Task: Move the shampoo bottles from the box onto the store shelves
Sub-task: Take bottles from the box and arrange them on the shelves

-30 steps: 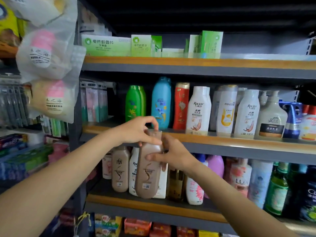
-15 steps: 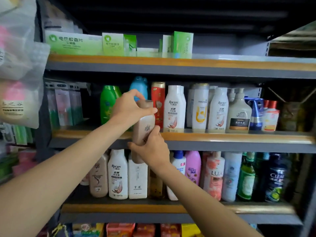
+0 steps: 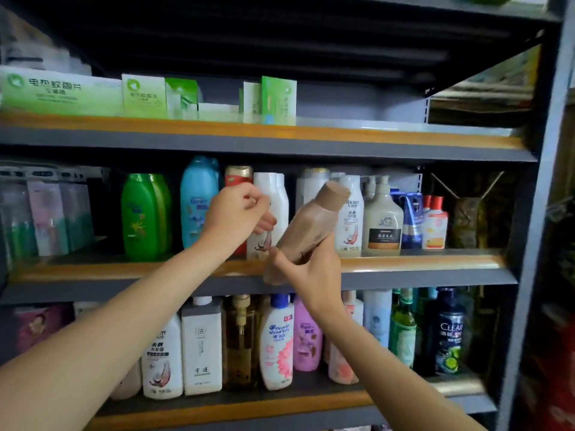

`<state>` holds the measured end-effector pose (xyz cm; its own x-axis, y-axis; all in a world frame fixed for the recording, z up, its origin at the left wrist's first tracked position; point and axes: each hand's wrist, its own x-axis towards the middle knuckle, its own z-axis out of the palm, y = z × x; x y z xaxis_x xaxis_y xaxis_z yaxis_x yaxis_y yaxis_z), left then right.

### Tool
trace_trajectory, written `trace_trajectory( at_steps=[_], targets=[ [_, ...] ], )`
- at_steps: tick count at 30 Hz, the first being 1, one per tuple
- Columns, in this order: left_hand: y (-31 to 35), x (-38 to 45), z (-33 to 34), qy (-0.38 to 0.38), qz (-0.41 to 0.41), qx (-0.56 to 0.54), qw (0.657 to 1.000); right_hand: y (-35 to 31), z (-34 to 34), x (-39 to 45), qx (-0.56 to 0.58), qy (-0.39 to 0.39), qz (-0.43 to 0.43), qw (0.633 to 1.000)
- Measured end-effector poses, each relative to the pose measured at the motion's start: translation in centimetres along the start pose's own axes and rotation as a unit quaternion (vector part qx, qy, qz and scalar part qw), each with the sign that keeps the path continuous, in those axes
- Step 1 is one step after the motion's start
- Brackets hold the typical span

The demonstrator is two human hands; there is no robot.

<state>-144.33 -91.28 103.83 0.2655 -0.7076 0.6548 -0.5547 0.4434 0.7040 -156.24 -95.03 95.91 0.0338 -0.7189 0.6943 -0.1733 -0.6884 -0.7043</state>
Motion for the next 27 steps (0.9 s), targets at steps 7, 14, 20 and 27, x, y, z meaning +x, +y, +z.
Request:
trace_trajectory(
  at_steps=[7, 14, 20, 27],
  targets=[
    [-1.9, 0.8, 3.9, -0.059, -0.008, 0.085, 0.995, 1.8, -7.9, 5.3, -0.003, 0.175, 0.003, 0.985],
    [-2.2, 1.7, 8.3, -0.112, 0.03, 0.157, 0.981, 5.0, -12.9, 8.7, -0.036, 0.211, 0.012, 0.977],
    [-2.8, 2.2, 10.6, -0.143, 0.038, 0.194, 0.97, 6.6, -14.3, 9.7, -0.066, 0.206, 0.002, 0.976],
    [-2.2, 2.8, 13.2, -0.167, 0.059, 0.249, 0.952, 8.8, -14.8, 10.2, -0.152, 0.161, 0.022, 0.975]
  ],
)
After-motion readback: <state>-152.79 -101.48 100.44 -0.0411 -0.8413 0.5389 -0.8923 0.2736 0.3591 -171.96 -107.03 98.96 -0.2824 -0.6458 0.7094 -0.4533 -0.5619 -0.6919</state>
